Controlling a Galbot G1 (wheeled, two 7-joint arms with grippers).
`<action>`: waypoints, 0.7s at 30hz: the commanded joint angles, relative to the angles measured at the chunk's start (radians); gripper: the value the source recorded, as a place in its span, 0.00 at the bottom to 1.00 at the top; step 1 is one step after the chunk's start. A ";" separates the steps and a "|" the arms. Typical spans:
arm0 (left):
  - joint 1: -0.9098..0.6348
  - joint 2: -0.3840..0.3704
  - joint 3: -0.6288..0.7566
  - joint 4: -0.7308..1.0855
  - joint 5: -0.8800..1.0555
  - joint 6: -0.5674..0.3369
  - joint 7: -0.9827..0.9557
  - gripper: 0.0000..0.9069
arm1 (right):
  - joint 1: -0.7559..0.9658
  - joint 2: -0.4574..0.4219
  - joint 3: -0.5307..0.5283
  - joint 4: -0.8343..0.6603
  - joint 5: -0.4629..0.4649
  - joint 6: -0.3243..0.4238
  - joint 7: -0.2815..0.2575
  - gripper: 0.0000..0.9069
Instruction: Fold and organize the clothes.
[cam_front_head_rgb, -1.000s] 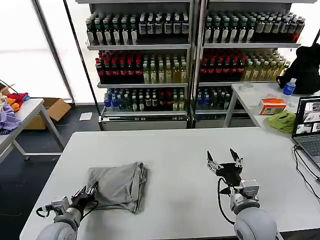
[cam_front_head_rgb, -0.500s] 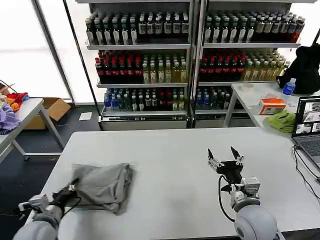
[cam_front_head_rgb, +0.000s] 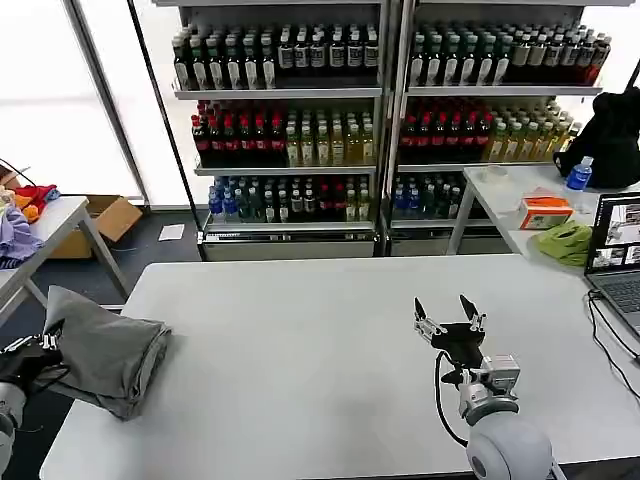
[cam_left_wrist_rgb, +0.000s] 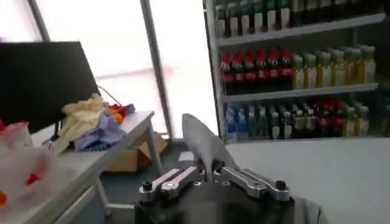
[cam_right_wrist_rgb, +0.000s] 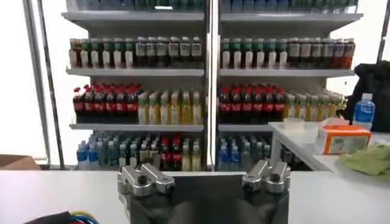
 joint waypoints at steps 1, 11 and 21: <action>-0.024 -0.055 0.236 -0.174 0.052 0.035 -0.025 0.00 | -0.030 0.004 0.031 0.008 -0.002 0.003 0.002 1.00; -0.097 -0.340 0.816 -0.182 0.298 0.047 -0.066 0.00 | -0.070 0.084 0.032 0.044 -0.088 -0.029 0.024 1.00; -0.260 -0.439 0.907 0.082 0.314 0.046 -0.073 0.00 | -0.110 0.110 0.023 0.039 -0.138 -0.035 0.020 1.00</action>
